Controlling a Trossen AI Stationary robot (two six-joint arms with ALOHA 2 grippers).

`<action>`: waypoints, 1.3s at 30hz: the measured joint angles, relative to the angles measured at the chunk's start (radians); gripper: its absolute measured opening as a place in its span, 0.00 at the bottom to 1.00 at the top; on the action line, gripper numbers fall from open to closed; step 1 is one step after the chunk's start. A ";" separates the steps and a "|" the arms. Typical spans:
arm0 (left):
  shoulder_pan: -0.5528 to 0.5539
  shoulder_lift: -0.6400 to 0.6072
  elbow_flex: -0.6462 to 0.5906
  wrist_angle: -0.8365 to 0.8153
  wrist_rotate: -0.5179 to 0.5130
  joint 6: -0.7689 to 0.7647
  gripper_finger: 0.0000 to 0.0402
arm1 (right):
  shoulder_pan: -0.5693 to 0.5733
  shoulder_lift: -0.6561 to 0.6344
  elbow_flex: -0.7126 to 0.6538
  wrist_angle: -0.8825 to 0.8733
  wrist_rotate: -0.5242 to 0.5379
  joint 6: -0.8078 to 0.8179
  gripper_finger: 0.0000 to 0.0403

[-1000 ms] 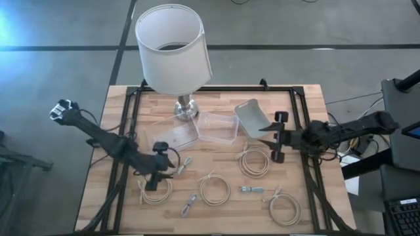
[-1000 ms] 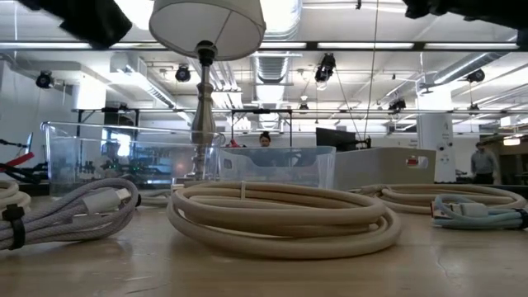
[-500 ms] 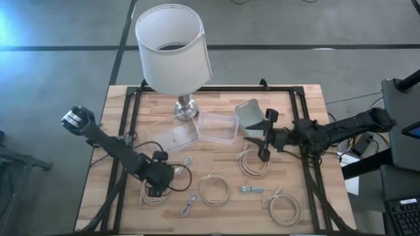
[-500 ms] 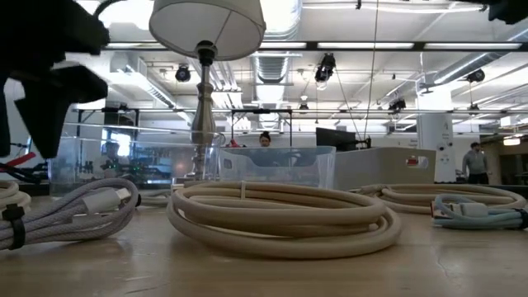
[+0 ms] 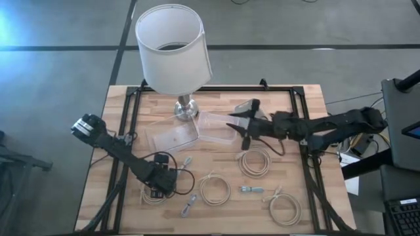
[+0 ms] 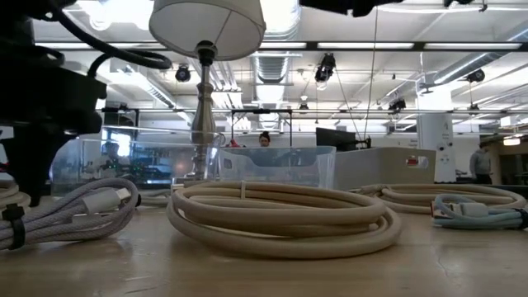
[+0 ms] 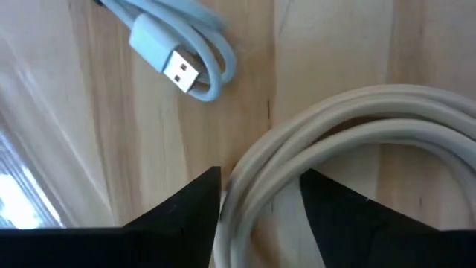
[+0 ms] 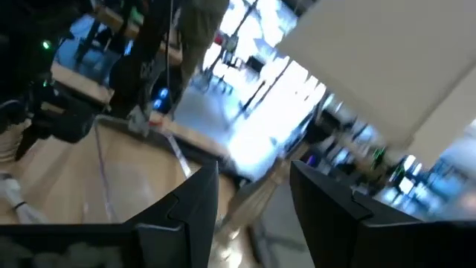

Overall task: Pick & Place USB Port
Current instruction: Put the brown HDMI cable into the transparent bin

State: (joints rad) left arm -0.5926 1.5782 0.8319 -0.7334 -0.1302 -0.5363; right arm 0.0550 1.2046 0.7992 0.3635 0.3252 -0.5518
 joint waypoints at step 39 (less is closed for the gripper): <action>0.078 -0.172 0.485 -0.482 -0.751 0.003 0.08 | -0.026 0.311 0.359 -0.861 -0.009 0.549 0.41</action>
State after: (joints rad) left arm -0.5145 1.4065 1.3172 -1.2157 -0.8807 -0.5336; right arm 0.0288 1.5154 1.1580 -0.4980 0.3164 -0.0028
